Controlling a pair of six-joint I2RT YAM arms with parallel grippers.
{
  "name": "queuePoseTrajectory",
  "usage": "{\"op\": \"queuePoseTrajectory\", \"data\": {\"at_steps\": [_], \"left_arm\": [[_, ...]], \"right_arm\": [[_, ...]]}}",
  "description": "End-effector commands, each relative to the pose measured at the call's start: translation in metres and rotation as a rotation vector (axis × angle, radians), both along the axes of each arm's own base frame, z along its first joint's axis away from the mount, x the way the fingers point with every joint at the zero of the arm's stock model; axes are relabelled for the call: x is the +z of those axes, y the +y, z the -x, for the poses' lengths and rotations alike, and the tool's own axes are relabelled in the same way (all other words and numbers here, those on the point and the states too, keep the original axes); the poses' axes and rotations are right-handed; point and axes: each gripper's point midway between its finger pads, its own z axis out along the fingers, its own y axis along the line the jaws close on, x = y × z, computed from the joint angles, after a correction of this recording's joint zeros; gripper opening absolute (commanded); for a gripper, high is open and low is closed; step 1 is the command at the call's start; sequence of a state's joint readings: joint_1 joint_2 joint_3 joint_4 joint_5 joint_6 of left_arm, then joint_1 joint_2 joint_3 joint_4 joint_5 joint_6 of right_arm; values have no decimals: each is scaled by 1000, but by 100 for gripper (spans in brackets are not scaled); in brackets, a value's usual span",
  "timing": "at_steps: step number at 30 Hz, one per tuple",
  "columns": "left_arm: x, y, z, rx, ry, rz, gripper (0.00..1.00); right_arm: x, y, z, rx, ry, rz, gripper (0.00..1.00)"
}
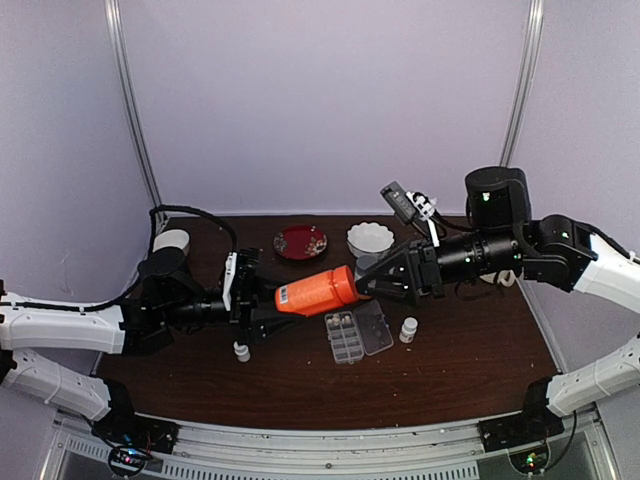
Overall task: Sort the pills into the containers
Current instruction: Screw the lid of the pill bottle onto the pill bottle.
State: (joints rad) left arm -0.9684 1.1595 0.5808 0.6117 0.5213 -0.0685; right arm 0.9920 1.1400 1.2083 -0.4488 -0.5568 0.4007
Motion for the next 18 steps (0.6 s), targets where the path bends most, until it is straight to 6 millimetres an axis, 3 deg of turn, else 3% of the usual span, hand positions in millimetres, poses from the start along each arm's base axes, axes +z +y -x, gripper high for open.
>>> {"op": "queuePoseTrajectory", "data": {"at_steps": [1,9,15,18], "left_arm": [[19,2,3,-13,-59,65,1],[20,3,4,-15,-61,64,1],[21,4,5,-13,-62,65,2],[20,5,5,-10,-61,65,1]], "right_arm": [[6,1,-1,-27,120,-43,84],[-13,15,-12,-33,151,6,80],[-15,23,-10,5,165,-1,78],[-14,25,-10,9,165,-6,67]]}}
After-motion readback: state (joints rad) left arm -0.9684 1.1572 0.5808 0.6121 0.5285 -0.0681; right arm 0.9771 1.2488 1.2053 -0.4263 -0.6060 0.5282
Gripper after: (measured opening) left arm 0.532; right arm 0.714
